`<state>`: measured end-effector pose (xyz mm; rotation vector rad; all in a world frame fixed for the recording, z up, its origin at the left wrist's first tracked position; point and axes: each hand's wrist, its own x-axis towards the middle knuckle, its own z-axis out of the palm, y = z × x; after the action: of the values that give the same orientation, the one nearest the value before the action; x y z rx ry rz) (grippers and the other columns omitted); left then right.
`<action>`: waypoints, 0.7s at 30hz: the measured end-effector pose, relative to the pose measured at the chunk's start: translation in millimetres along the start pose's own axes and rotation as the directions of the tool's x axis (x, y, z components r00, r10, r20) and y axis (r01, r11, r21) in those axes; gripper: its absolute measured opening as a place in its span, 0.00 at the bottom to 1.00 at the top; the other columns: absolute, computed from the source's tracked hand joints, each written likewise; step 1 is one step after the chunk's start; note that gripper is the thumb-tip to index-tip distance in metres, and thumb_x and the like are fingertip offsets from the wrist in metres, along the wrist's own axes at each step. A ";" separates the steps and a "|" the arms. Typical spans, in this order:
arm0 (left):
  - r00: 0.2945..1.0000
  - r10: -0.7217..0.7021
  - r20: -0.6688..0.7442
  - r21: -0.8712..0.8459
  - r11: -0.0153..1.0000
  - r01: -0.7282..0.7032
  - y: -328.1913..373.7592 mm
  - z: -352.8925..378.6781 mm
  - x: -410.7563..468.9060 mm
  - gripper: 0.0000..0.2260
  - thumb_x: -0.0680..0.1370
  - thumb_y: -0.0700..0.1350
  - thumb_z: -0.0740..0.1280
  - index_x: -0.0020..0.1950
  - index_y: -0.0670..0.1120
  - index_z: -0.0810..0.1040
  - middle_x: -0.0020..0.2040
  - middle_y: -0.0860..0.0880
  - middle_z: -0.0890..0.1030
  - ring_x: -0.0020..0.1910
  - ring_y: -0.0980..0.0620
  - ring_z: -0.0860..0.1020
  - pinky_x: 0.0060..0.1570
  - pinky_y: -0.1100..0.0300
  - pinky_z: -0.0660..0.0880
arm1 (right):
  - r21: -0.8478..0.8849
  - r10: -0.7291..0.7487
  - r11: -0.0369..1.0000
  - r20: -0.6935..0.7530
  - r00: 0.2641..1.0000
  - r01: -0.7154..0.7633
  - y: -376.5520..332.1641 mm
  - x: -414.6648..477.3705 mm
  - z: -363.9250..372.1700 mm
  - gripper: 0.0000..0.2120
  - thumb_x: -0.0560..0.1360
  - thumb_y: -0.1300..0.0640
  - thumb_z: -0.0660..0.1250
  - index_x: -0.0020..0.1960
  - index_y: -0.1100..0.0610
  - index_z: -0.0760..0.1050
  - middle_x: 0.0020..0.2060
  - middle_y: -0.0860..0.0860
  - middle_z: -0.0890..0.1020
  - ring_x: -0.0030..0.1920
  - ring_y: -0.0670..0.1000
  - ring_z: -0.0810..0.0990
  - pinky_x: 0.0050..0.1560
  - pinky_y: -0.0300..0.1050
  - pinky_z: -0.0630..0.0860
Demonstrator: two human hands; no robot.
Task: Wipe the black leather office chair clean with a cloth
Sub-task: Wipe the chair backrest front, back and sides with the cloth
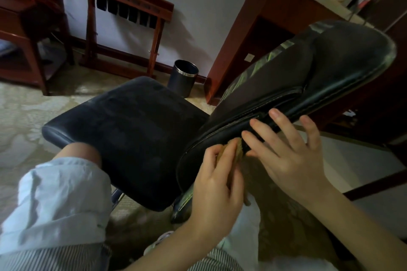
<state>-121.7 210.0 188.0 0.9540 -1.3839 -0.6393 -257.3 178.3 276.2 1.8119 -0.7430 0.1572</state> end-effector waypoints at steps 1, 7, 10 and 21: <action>1.000 0.013 0.005 0.017 1.000 -0.013 -7.7 -1.2 -3.5 0.18 0.78 0.48 0.56 0.69 0.49 0.69 0.56 0.60 0.67 0.50 0.62 0.74 0.48 0.71 0.72 | -0.006 -0.005 1.000 0.003 1.000 0.005 -0.4 0.0 -0.2 0.11 0.78 0.51 0.65 0.58 0.53 0.74 0.56 0.51 0.82 0.65 0.56 0.68 0.72 0.54 0.50; 0.985 -0.159 0.060 -0.030 0.986 0.161 -57.9 -11.1 -28.1 0.16 0.78 0.45 0.59 0.64 0.56 0.73 0.55 0.59 0.71 0.51 0.62 0.75 0.47 0.75 0.70 | -0.014 -0.007 1.000 0.045 0.999 0.008 -6.1 -0.2 -0.8 0.10 0.78 0.56 0.63 0.59 0.55 0.73 0.59 0.53 0.76 0.65 0.58 0.67 0.72 0.57 0.48; 0.949 -0.311 0.059 -0.146 0.937 0.316 -73.1 -17.9 -32.0 0.15 0.75 0.42 0.61 0.59 0.57 0.75 0.52 0.54 0.75 0.52 0.61 0.75 0.50 0.74 0.68 | 0.066 -0.061 0.996 0.120 0.991 0.053 -16.4 -2.6 -3.0 0.15 0.81 0.63 0.48 0.59 0.57 0.72 0.58 0.54 0.80 0.65 0.56 0.67 0.71 0.58 0.48; 0.956 -0.293 -0.008 -0.153 0.945 0.288 -58.5 -12.6 -30.7 0.15 0.75 0.44 0.62 0.61 0.54 0.75 0.53 0.55 0.74 0.53 0.61 0.75 0.51 0.74 0.69 | 0.165 -0.192 0.976 0.323 0.927 0.144 -51.5 -13.4 5.2 0.15 0.75 0.58 0.54 0.60 0.57 0.70 0.57 0.54 0.81 0.64 0.55 0.68 0.73 0.54 0.45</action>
<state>-104.0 209.0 123.2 1.0506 -1.1580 -0.9339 -240.5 188.7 226.5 2.0546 -0.8247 -0.2276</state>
